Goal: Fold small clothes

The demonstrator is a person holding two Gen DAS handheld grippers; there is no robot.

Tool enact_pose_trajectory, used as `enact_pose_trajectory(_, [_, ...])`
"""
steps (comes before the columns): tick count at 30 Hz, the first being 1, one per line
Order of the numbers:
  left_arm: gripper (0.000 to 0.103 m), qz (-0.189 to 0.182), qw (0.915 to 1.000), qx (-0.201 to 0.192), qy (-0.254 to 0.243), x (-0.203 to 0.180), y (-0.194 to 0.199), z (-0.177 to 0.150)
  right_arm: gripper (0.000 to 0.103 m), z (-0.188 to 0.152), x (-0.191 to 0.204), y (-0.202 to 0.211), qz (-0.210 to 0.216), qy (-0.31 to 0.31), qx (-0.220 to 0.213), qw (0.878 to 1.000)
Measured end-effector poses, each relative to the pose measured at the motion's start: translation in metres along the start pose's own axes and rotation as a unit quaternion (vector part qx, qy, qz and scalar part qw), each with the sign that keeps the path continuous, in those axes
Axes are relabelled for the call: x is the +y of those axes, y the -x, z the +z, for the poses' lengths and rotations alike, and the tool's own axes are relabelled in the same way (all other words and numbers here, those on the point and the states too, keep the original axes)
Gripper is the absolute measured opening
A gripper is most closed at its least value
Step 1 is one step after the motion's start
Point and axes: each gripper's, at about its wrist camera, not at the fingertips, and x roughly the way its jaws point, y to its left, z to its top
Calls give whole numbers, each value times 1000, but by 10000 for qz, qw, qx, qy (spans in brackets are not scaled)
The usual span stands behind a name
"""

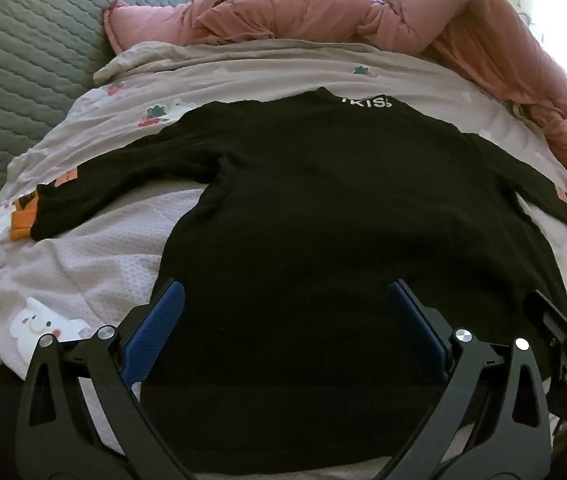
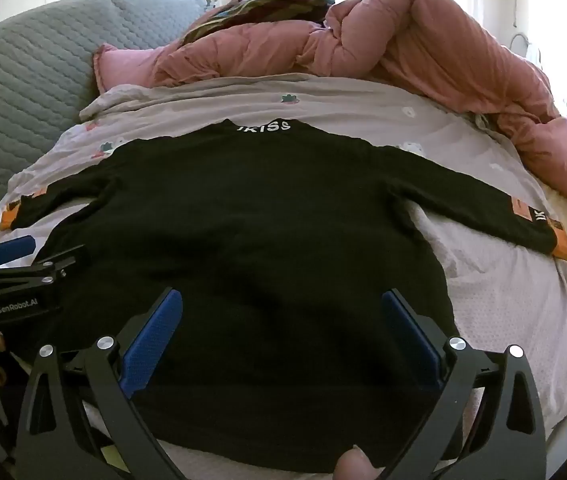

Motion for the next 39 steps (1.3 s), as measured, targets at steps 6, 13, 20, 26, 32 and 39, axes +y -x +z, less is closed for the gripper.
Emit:
enact_pose_trajectory(6, [95,-9,10000,9,-3,0,0,0,99,0,0,0,46,-34,-23,10000])
enact_pose_trajectory(13, [95,-6,10000,7,8,0,0,0,99,3,-1,4,61,-35,-35,10000])
enact_pose_trajectory(20, [95,7,10000,9,-8,-6,-2,2,99,3,0,4,37,-33,-54,10000])
enact_pose_trajectory(26, [95,-14,10000,-7,2,1,0,4,99,2,-1,3,46,-38,-58,10000])
enact_pose_trajectory(32, [95,-27,10000,-35,42,10,5,3,99,2,-1,3,37,-58,-55,10000])
enact_pose_trajectory(39, [95,-23,10000,-46,29,10,6,3,99,2,0,4,36,-53,-66,10000])
